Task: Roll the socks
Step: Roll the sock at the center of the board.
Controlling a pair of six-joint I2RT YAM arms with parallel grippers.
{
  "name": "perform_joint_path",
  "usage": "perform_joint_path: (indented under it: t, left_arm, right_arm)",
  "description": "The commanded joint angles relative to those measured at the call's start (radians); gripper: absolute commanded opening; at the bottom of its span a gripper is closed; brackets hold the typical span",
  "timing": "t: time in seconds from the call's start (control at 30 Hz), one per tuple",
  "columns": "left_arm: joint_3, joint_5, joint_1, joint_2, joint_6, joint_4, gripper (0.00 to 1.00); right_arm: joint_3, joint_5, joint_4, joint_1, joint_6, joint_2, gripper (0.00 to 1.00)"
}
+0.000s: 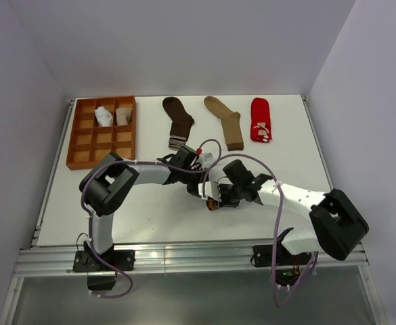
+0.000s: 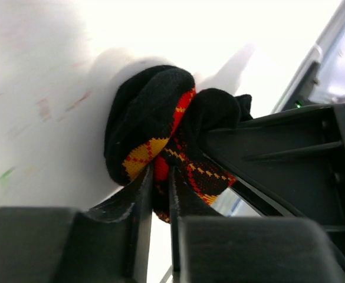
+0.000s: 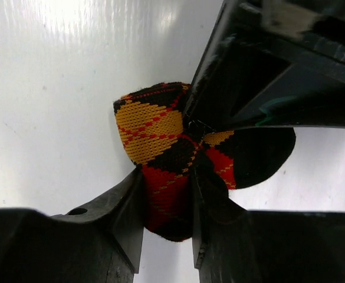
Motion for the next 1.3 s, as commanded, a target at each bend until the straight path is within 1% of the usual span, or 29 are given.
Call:
perform_joint_path:
  t: [0.0,0.03,0.1,0.13,0.23,0.27,0.3,0.37,0.4,0.43,0.47,0.5,0.57,0.63,0.7,0.73,0.8,0.83,0.93,1.13,1.27]
  left_arm:
    - [-0.07,-0.23,0.008,-0.06,0.005,-0.02,0.22]
    - [-0.088,-0.255,0.012,-0.075,-0.013,-0.007,0.23]
    - [-0.106,-0.276,0.018,-0.115,-0.032,0.003,0.28]
    - [-0.126,-0.318,0.023,-0.131,-0.05,0.003,0.3]
    - [-0.184,-0.358,0.049,-0.194,-0.095,0.017,0.32]
    - [-0.201,-0.39,0.057,-0.213,-0.104,0.021,0.35]
    - [-0.233,-0.405,0.07,-0.25,-0.121,0.048,0.36]
    - [-0.264,-0.45,0.083,-0.287,-0.135,0.067,0.36]
    - [-0.278,-0.47,0.087,-0.325,-0.139,0.073,0.37]
    - [-0.306,-0.493,0.089,-0.347,-0.148,0.076,0.37]
    - [-0.321,-0.526,0.09,-0.367,-0.15,0.082,0.37]
    - [-0.352,-0.539,0.091,-0.41,-0.152,0.104,0.37]
    - [-0.382,-0.554,0.089,-0.453,-0.142,0.136,0.39]
    - [-0.405,-0.565,0.078,-0.5,-0.1,0.168,0.4]
    - [-0.406,-0.617,0.052,-0.526,-0.061,0.167,0.44]
    - [-0.396,-0.613,0.023,-0.527,-0.022,0.173,0.46]
    - [-0.372,-0.628,-0.004,-0.514,0.031,0.178,0.48]
    - [-0.363,-0.632,-0.035,-0.507,0.045,0.187,0.51]
    - [-0.32,-0.61,-0.069,-0.458,0.1,0.204,0.53]
    - [-0.295,-0.544,-0.081,-0.412,0.154,0.296,0.59]
    - [-0.263,-0.435,-0.083,-0.349,0.204,0.297,0.59]
  right_arm:
    - [0.059,-0.049,-0.148,-0.03,0.009,0.105,0.26]
    - [0.098,-0.068,-0.183,-0.051,0.007,0.128,0.26]
    - [0.135,-0.082,-0.22,-0.073,0.003,0.184,0.26]
    - [0.18,-0.087,-0.266,-0.081,0.001,0.204,0.26]
    - [0.269,-0.131,-0.362,-0.111,-0.009,0.28,0.26]
    - [0.292,-0.15,-0.388,-0.126,-0.014,0.305,0.26]
    - [0.341,-0.159,-0.44,-0.134,-0.019,0.346,0.26]
    - [0.392,-0.193,-0.49,-0.154,-0.029,0.398,0.26]
    - [0.419,-0.203,-0.516,-0.16,-0.029,0.453,0.26]
    - [0.474,-0.214,-0.575,-0.17,-0.035,0.481,0.26]
    - [0.503,-0.223,-0.606,-0.176,-0.043,0.51,0.26]
    - [0.555,-0.24,-0.663,-0.185,-0.048,0.564,0.26]
    - [0.603,-0.253,-0.711,-0.194,-0.055,0.618,0.27]
    - [0.671,-0.268,-0.772,-0.206,-0.055,0.691,0.27]
    - [0.714,-0.276,-0.804,-0.217,-0.042,0.733,0.27]
    - [0.749,-0.277,-0.835,-0.222,-0.042,0.773,0.27]
    - [0.786,-0.276,-0.85,-0.226,-0.019,0.8,0.27]
    - [0.797,-0.27,-0.852,-0.231,-0.013,0.81,0.27]
    - [0.806,-0.259,-0.838,-0.231,0.007,0.83,0.27]
    - [0.803,-0.242,-0.821,-0.231,0.029,0.85,0.27]
    - [0.814,-0.237,-0.821,-0.234,0.043,0.854,0.28]
